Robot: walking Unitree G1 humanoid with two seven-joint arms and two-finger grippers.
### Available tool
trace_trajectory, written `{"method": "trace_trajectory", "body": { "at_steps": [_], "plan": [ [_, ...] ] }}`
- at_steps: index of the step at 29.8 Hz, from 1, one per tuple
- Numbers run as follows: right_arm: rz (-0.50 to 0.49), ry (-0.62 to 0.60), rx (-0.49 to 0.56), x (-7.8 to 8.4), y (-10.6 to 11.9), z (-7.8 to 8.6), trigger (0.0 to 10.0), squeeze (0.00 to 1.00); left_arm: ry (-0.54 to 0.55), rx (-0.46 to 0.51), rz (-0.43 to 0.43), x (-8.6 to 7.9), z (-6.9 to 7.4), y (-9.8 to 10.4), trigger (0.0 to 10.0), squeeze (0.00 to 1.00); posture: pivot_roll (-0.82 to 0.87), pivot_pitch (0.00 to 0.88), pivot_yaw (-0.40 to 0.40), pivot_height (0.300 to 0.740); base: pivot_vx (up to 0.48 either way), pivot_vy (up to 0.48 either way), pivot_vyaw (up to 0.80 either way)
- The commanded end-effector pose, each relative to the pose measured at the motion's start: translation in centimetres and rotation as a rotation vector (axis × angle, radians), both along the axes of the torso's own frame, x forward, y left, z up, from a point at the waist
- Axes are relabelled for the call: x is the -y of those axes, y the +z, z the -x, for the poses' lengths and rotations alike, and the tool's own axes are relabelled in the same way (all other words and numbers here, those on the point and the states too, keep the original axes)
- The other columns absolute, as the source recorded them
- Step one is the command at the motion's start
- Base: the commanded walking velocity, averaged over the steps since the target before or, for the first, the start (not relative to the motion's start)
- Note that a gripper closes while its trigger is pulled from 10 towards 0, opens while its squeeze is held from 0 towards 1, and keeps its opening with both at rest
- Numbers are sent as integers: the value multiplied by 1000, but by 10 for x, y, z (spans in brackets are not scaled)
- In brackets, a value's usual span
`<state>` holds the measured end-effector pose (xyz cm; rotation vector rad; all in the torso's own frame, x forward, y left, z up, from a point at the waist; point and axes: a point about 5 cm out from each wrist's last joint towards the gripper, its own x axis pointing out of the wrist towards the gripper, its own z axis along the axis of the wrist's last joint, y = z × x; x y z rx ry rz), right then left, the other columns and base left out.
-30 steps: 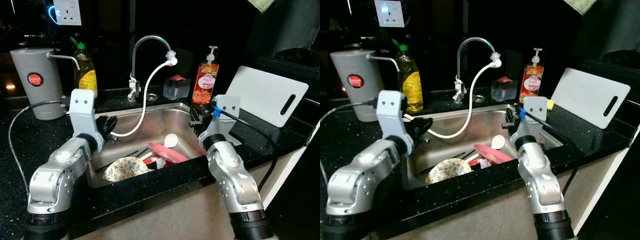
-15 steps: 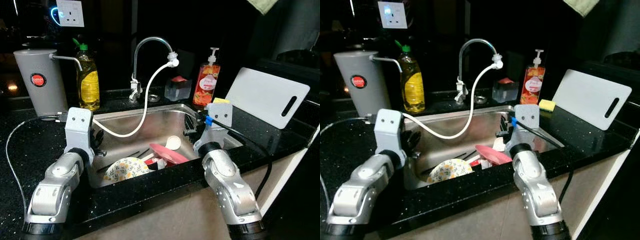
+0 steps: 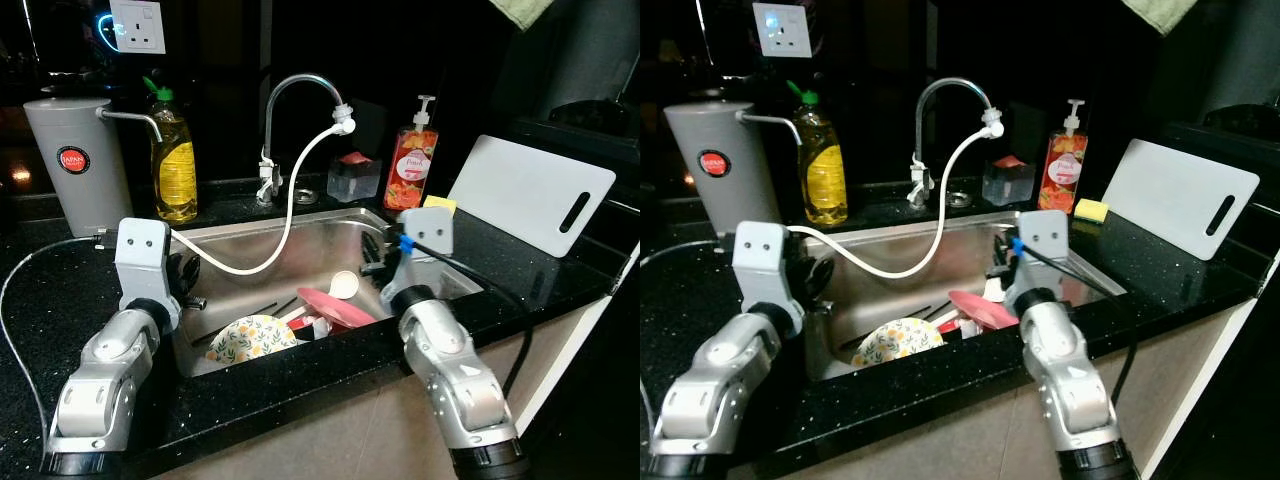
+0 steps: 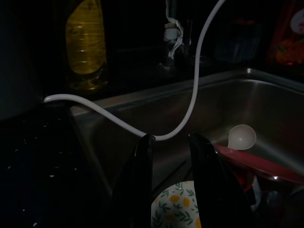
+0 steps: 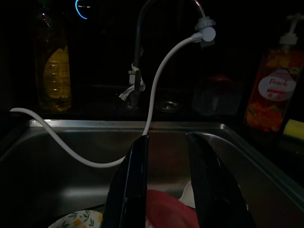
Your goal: Kitchen organization
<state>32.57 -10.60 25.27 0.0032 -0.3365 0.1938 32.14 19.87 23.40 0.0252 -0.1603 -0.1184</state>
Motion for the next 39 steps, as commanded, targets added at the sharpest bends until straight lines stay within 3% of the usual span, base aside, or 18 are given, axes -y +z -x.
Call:
{"method": "trace_trajectory", "body": {
  "at_steps": [1,4,7,10,16,20,24,25,30,39],
  "plan": [
    [-11,-23,-13,6,-2,1,10000,0,1,22,-6,-4,0,7,10000,0,-60,0,-71,740,0,0,0],
    [-59,-49,-31,13,-2,-5,10000,0,58,-44,-90,-17,-8,-3,10000,0,-56,0,-82,740,0,0,0],
    [-58,-47,-30,13,-2,-5,10000,0,54,-67,-43,-19,-9,-12,10000,0,-55,0,-95,740,0,0,0],
    [-50,-21,-31,6,-2,-5,10000,0,63,-28,15,-18,-8,-11,10000,0,-40,0,-107,740,0,0,0],
    [-56,-16,-27,4,-2,-6,10000,0,60,-10,-22,-12,-9,-11,10000,0,-48,0,-89,740,0,0,0],
    [-73,-33,-31,6,-1,-8,10000,0,55,-16,-9,-10,-12,-12,10000,0,-43,0,-104,740,0,0,0],
    [-20,-19,-7,5,3,-7,10000,0,72,14,39,-15,-12,-9,10000,0,-65,0,-93,740,0,0,0],
    [-7,-36,9,12,6,-8,10000,0,76,19,54,-15,-14,-9,10000,0,-86,0,-81,740,0,0,0],
    [-35,-73,6,18,6,-8,10000,0,86,20,48,-15,-15,-10,10000,0,-81,0,-67,740,0,0,0],
    [-41,-62,-7,12,0,-2,10000,0,91,14,-30,-9,-16,-12,10000,0,-78,0,-46,740,0,0,0]
  ]
}}
